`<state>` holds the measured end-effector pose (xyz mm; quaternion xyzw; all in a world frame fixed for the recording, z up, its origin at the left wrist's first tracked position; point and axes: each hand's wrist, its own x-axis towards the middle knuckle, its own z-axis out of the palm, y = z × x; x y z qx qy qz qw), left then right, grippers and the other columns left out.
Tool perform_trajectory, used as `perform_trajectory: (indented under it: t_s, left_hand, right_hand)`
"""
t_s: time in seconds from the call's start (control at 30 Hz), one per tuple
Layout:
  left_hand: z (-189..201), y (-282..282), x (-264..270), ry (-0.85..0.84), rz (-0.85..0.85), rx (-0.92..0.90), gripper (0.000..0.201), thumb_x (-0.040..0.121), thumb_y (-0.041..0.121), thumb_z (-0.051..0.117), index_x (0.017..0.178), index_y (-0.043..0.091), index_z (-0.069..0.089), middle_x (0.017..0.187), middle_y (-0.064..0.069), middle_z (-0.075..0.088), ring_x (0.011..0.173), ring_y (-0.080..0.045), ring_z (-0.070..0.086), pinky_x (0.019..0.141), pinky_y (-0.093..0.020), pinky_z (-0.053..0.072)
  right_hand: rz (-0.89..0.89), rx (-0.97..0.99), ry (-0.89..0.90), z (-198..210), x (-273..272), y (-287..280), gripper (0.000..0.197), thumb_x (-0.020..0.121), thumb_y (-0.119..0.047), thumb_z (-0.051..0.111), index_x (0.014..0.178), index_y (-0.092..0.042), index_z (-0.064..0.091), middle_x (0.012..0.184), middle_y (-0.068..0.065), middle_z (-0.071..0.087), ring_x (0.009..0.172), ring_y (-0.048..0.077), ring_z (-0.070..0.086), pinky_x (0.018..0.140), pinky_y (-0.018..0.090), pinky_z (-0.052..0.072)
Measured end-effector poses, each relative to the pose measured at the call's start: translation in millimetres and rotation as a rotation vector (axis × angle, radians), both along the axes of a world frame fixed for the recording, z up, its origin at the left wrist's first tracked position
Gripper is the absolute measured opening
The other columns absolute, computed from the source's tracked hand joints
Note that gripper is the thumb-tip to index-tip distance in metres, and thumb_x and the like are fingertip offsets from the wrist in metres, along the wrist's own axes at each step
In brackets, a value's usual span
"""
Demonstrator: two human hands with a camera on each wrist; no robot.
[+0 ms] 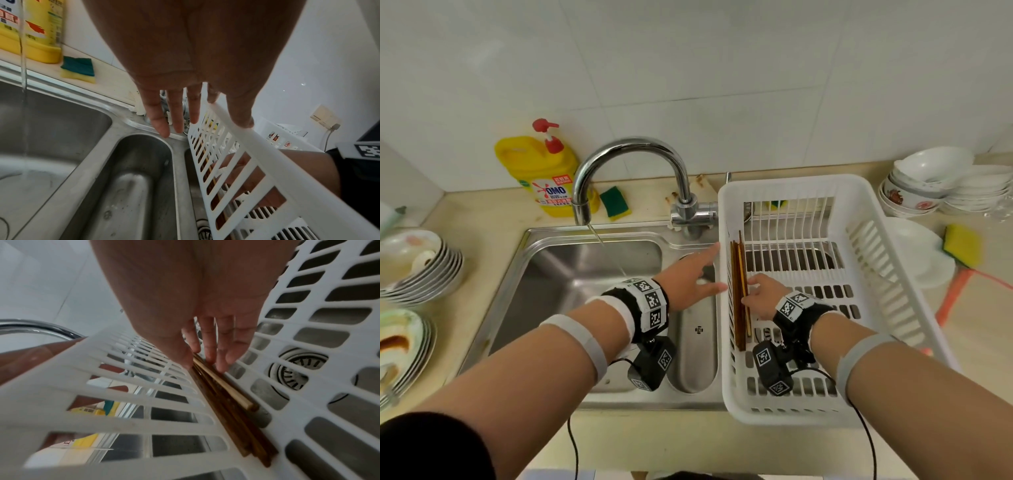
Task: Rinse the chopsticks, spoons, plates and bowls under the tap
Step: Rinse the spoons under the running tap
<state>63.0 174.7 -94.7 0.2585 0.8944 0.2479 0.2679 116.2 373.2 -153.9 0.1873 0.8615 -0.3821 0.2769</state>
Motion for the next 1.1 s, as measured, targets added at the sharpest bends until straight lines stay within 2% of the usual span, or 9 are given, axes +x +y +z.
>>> perform_trajectory:
  t_s: [0.2,0.3,0.4,0.47,0.6,0.7,0.77,0.87,1.1]
  left_hand:
    - [2,0,1,0.016,0.005,-0.031,0.086,0.097,0.050,0.060,0.162,0.032,0.007,0.148,-0.005,0.052,0.132,-0.020,0.054,0.101,-0.026,0.040]
    - [2,0,2,0.034,-0.001,-0.038,0.084,0.098,0.050,0.059,0.162,0.031,0.009,0.148,-0.006,0.052,0.132,-0.021,0.054,0.099,-0.025,0.040]
    - [4,-3,3,0.063,-0.035,-0.065,0.077,0.099,0.050,0.057,0.161,0.032,0.017,0.147,-0.007,0.051,0.133,-0.023,0.052,0.104,-0.032,0.042]
    - [6,-9,3,0.085,-0.040,-0.089,0.071,0.099,0.050,0.056,0.160,0.031,0.024,0.149,-0.007,0.049,0.135,-0.024,0.050,0.110,-0.037,0.041]
    - [15,-40,-12,0.160,0.100,-0.139,0.048,0.099,0.047,0.057,0.143,0.025,0.054,0.143,-0.006,0.053,0.128,-0.022,0.054,0.109,-0.038,0.043]
    - [28,-72,-23,0.242,0.218,-0.157,0.032,0.098,0.041,0.059,0.126,0.027,0.064,0.132,-0.001,0.054,0.119,-0.022,0.057,0.101,-0.035,0.045]
    - [38,-99,-23,0.306,0.293,-0.187,0.027,0.098,0.040,0.058,0.121,0.030,0.064,0.129,0.001,0.054,0.117,-0.022,0.058,0.100,-0.037,0.045]
    - [53,-152,-14,0.374,0.406,-0.247,0.024,0.097,0.042,0.057,0.118,0.032,0.063,0.130,0.002,0.053,0.120,-0.023,0.056,0.106,-0.047,0.044]
    - [63,-317,50,0.382,0.713,-0.476,0.029,0.097,0.041,0.052,0.123,0.030,0.060,0.130,0.001,0.051,0.118,-0.025,0.057,0.100,-0.042,0.045]
  right_hand:
    - [0.055,0.154,0.066,-7,2,-7,0.062,0.098,-0.026,0.054,0.156,-0.021,0.032,0.137,0.012,0.057,0.112,0.031,0.064,0.097,0.046,0.054]
    - [0.114,0.139,0.060,-3,2,-7,0.054,0.100,-0.020,0.051,0.153,-0.018,0.038,0.127,0.010,0.064,0.107,0.028,0.066,0.095,0.042,0.055]
    - [0.124,0.104,0.073,5,1,-1,0.048,0.102,-0.016,0.049,0.150,-0.017,0.044,0.132,0.010,0.064,0.080,0.012,0.063,0.064,0.020,0.053]
    - [0.075,0.093,0.123,16,-3,3,0.047,0.101,-0.015,0.051,0.147,-0.016,0.049,0.136,0.011,0.060,0.069,0.006,0.056,0.054,0.015,0.044]
    - [-0.014,0.166,0.522,78,-23,-6,0.025,0.099,-0.009,0.049,0.114,-0.021,0.064,0.124,0.003,0.060,0.092,0.012,0.059,0.080,0.023,0.046]
    - [0.171,0.179,0.767,132,-41,-39,0.020,0.096,-0.007,0.050,0.102,-0.021,0.063,0.107,-0.003,0.053,0.088,0.012,0.057,0.074,0.019,0.042]
    - [0.361,0.174,0.763,154,-51,-73,0.020,0.094,-0.007,0.052,0.104,-0.021,0.063,0.105,-0.004,0.051,0.088,0.014,0.056,0.077,0.025,0.046]
    - [0.623,0.259,0.657,158,-63,-131,0.029,0.094,-0.015,0.057,0.122,-0.021,0.053,0.114,-0.001,0.047,0.098,0.021,0.056,0.090,0.039,0.049]
    - [1.034,0.395,0.618,141,-72,-280,0.047,0.094,-0.028,0.060,0.137,-0.019,0.044,0.137,0.007,0.052,0.119,0.031,0.056,0.098,0.041,0.048]
